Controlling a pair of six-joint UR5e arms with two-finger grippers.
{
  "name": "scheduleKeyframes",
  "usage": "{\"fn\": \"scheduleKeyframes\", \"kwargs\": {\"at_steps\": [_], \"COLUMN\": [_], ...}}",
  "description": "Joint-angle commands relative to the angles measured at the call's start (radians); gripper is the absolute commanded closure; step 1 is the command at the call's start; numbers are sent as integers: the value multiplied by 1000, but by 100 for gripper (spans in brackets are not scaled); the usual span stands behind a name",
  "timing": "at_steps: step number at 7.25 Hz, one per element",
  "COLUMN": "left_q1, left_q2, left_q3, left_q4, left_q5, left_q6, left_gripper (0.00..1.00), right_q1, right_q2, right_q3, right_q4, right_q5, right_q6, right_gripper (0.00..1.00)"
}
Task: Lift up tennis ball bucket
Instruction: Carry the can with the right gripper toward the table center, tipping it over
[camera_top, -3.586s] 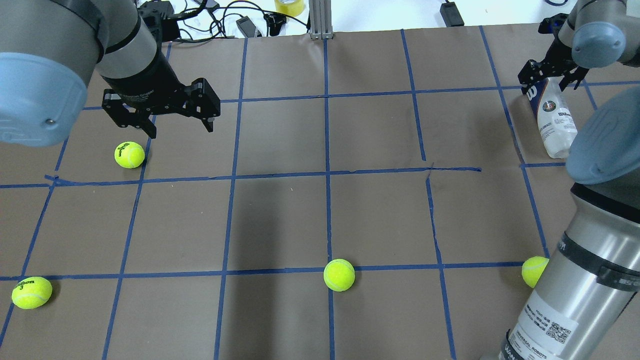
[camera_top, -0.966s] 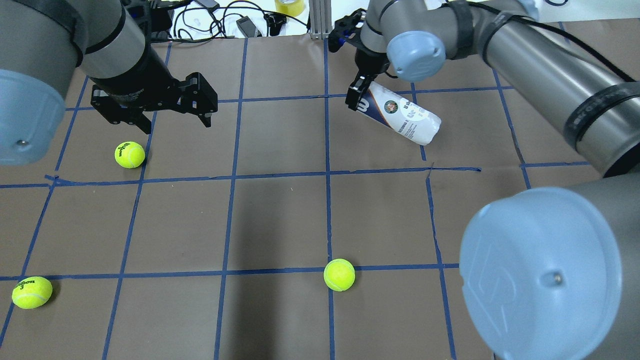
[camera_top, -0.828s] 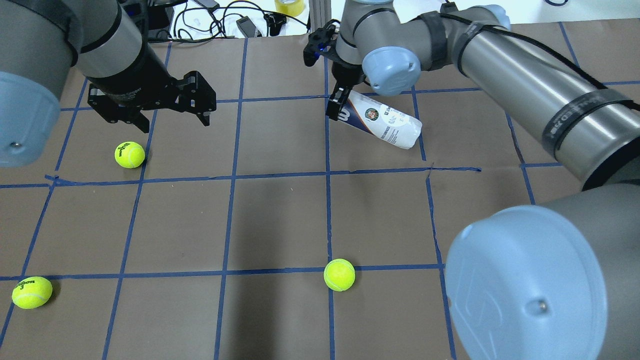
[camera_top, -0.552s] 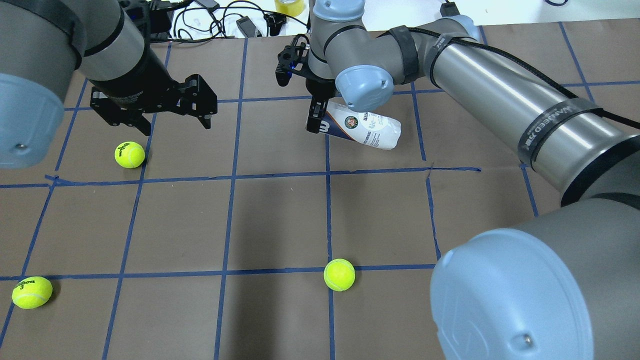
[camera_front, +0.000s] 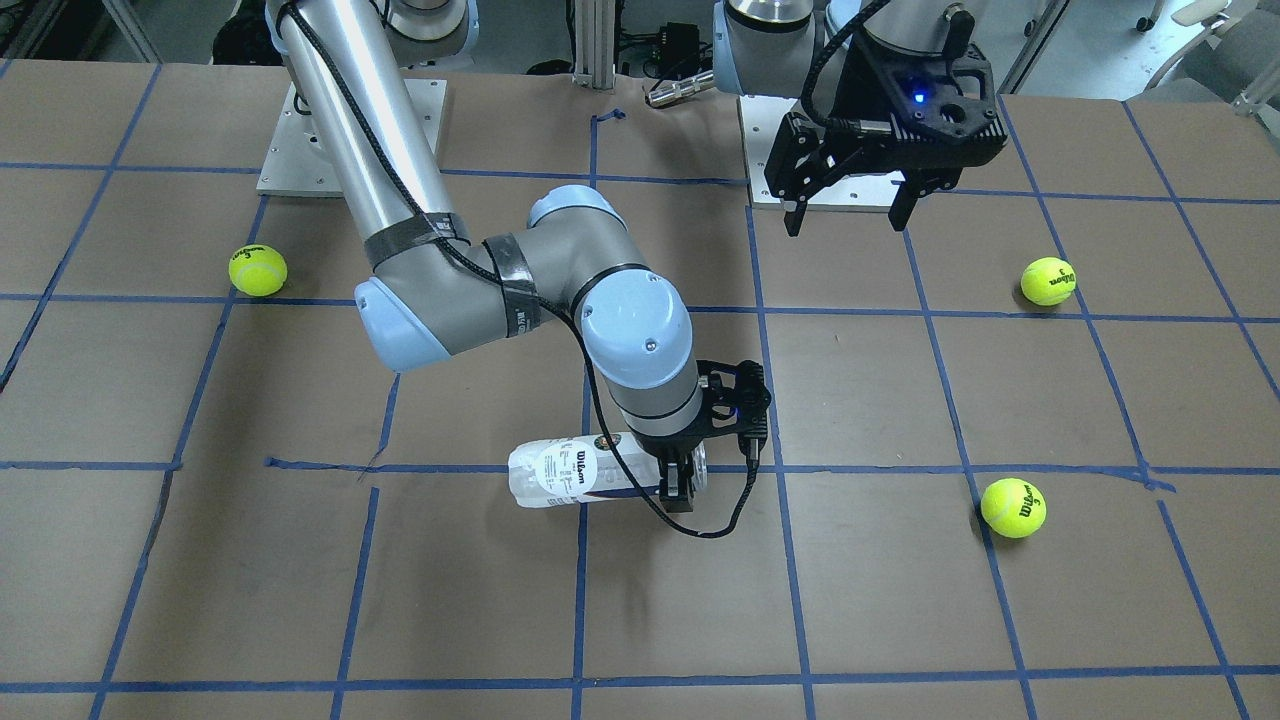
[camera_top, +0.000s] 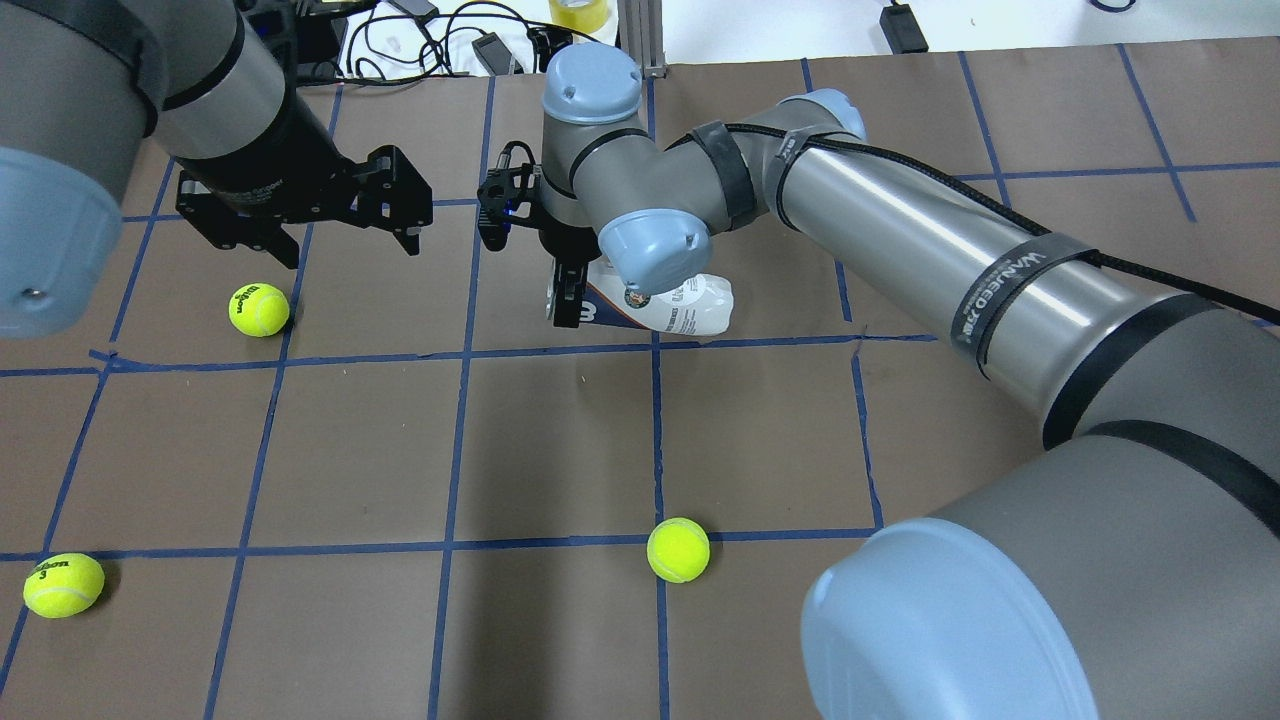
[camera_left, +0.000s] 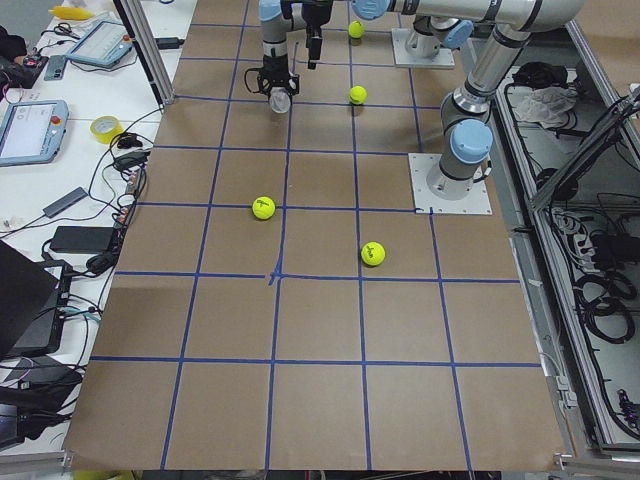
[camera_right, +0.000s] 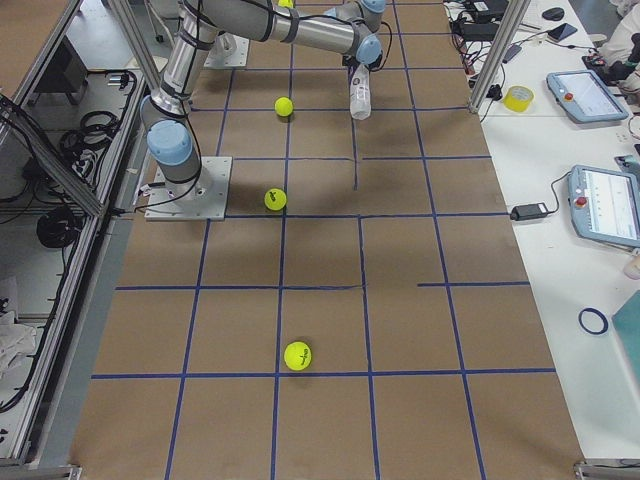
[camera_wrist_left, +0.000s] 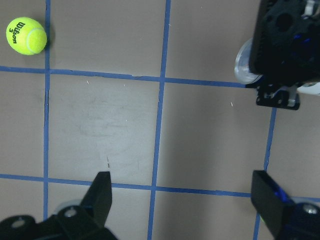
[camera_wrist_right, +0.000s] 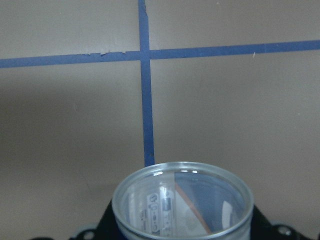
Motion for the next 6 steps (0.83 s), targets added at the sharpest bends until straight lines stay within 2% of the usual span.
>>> {"fn": "scheduleKeyframes", "kwargs": {"at_steps": [1, 2, 4, 5, 6], "left_q1": [-1, -1, 4, 5, 5], "left_q2": [0, -3, -14, -18, -23], "left_q3": [-7, -10, 2, 4, 4], "left_q4": [0, -2, 0, 0, 2], "left_q5": [-1, 0, -30, -41, -41], "left_q6": [0, 0, 0, 0, 2], "left_gripper": [0, 0, 0, 0, 0], "right_q1": [11, -1, -2, -12, -42], "right_q2": [11, 11, 3, -13, -36], "right_q3": [3, 3, 1, -9, -12], "right_q4": [-3, -12, -6, -10, -13], "right_q5": [7, 5, 1, -48, -51], "right_q6": [-3, -8, -6, 1, 3], "right_gripper": [22, 0, 0, 0, 0]}}
